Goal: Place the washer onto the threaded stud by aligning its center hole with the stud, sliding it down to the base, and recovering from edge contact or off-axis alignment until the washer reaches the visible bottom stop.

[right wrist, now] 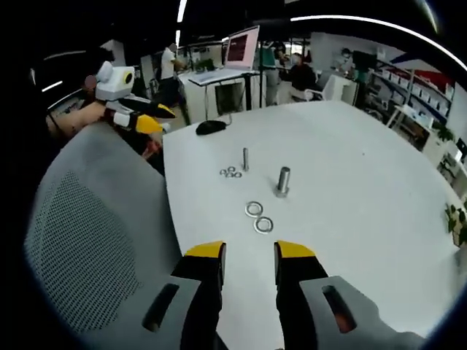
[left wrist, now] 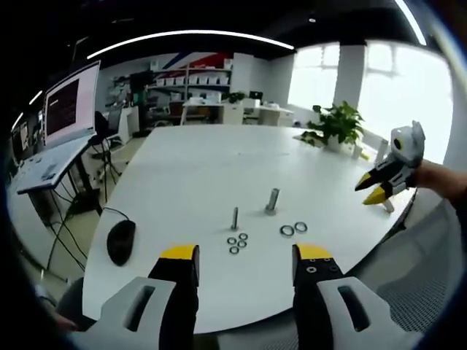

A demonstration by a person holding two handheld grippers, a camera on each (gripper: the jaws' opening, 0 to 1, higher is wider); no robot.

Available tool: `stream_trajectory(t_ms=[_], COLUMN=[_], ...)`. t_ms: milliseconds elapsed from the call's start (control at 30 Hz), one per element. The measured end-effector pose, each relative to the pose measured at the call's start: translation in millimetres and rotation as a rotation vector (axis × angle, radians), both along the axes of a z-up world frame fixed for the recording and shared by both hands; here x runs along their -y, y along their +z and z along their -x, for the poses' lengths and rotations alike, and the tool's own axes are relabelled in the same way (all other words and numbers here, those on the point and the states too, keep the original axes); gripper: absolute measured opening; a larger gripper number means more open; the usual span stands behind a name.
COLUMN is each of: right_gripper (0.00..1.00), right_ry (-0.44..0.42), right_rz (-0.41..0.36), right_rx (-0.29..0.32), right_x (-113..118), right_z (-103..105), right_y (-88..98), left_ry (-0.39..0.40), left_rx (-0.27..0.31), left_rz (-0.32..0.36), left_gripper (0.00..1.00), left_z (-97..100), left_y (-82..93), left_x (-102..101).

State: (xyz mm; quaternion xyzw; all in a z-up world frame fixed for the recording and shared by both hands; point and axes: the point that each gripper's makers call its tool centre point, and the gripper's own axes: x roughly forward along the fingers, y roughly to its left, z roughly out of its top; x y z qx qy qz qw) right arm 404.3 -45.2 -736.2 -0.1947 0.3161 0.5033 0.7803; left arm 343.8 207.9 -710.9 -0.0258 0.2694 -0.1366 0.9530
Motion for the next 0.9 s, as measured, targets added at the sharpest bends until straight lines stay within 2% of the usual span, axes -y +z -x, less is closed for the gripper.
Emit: stream_trajectory(t_ms=[167,333,433,567,667,800,900], right_gripper=[0.28,0.28,0.28,0.28,0.17,0.19,0.19], right_ry=[0.029,0.074,0.113,0.119,0.171,0.161,0.161], right_rz=[0.028,0.058,0.052,0.059,0.080,0.097,0.121], right_rx=[0.004,-0.025,-0.084,-0.108,-0.129,-0.161,-0.159], right_x=[-10.4,-21.8,-28.0,-32.4,-33.9,-35.4,-35.3], right_z=[-14.6,-20.0,-18.3,-27.3,-26.6,-32.5,-38.5], right_y=[-10.1,-27.1,-38.3,-47.3,-54.0,-61.8,-68.4], left_ry=[-0.006,-0.010,-0.006,0.000,-0.001,0.004,0.003], left_rx=[-0.012,-0.019,-0.022,-0.021,-0.023,-0.026,-0.033], left_rz=[-0.008,-0.013,-0.014,-0.012,-0.014,-0.017,-0.018], left_gripper=[0.48,0.47,0.47,0.47,0.47,0.47,0.46], left_z=[1.1,2.1,2.3,2.1,2.1,2.3,2.5], left_y=[-2.2,-3.5,-4.0,-3.8,-4.1,-4.7,-5.8], left_x=[0.6,1.4,0.7,-0.2,-0.1,-1.0,-1.1])
